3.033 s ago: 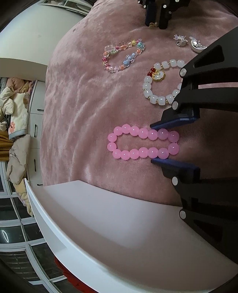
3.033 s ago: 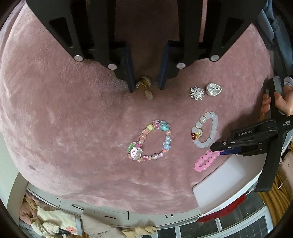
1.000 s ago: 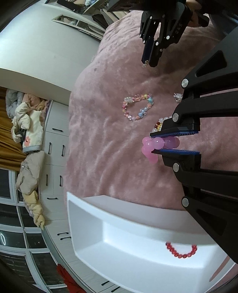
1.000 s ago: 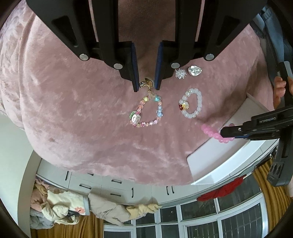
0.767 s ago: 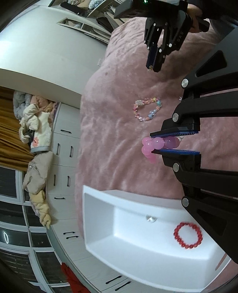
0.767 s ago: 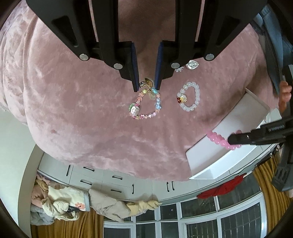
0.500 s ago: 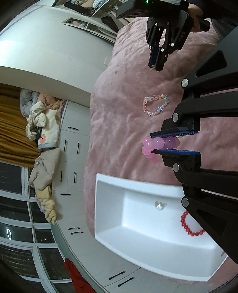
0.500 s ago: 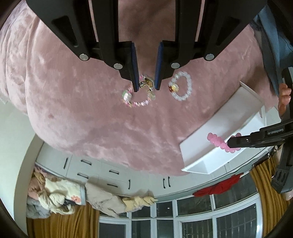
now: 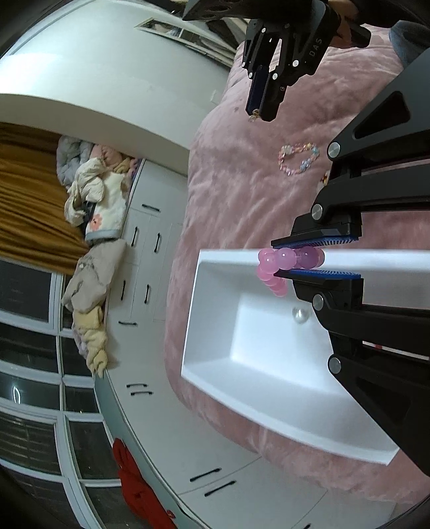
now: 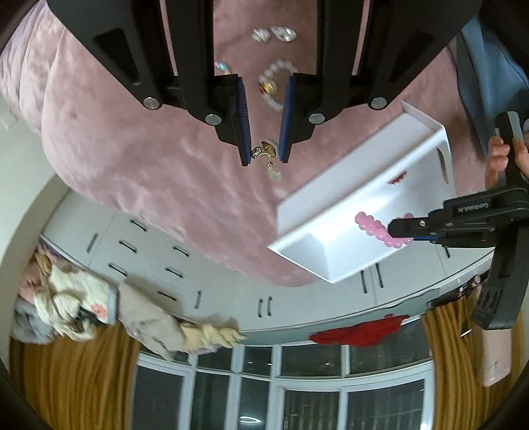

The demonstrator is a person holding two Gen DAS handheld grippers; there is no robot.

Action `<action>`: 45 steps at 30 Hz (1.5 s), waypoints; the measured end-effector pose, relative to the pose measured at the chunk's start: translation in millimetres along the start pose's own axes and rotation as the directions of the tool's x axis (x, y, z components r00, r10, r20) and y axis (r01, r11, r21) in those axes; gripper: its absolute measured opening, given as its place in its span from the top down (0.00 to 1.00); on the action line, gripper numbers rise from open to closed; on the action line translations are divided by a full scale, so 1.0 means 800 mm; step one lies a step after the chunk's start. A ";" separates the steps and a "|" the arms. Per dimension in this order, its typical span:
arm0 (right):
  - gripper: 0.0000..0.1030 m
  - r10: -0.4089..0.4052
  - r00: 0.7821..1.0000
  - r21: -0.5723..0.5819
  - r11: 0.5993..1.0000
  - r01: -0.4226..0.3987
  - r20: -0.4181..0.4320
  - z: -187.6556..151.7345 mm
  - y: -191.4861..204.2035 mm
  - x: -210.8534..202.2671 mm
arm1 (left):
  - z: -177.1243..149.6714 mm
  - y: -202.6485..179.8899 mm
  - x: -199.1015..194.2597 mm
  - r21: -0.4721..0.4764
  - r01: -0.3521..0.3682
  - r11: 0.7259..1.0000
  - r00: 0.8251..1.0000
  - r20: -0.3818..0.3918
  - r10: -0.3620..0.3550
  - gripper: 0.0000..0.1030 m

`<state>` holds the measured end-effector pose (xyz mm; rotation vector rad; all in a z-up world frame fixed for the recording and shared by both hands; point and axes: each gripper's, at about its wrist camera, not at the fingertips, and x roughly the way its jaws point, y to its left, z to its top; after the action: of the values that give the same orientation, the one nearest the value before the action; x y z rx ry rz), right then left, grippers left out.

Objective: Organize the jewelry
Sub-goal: 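Carry the pink bracelet into the white tray and open the left gripper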

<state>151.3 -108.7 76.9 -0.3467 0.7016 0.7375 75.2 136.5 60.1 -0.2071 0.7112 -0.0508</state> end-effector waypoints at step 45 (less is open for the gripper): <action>0.83 0.096 0.913 -0.223 0.955 -0.197 -0.397 0.113 0.154 0.302 | -0.043 0.119 0.093 -0.049 -0.087 0.995 0.976 -0.206 0.075 0.84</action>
<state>233.0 143.3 -30.2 -0.6960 1.0123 0.9208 106.5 215.3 -32.7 -0.2300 0.9255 0.0268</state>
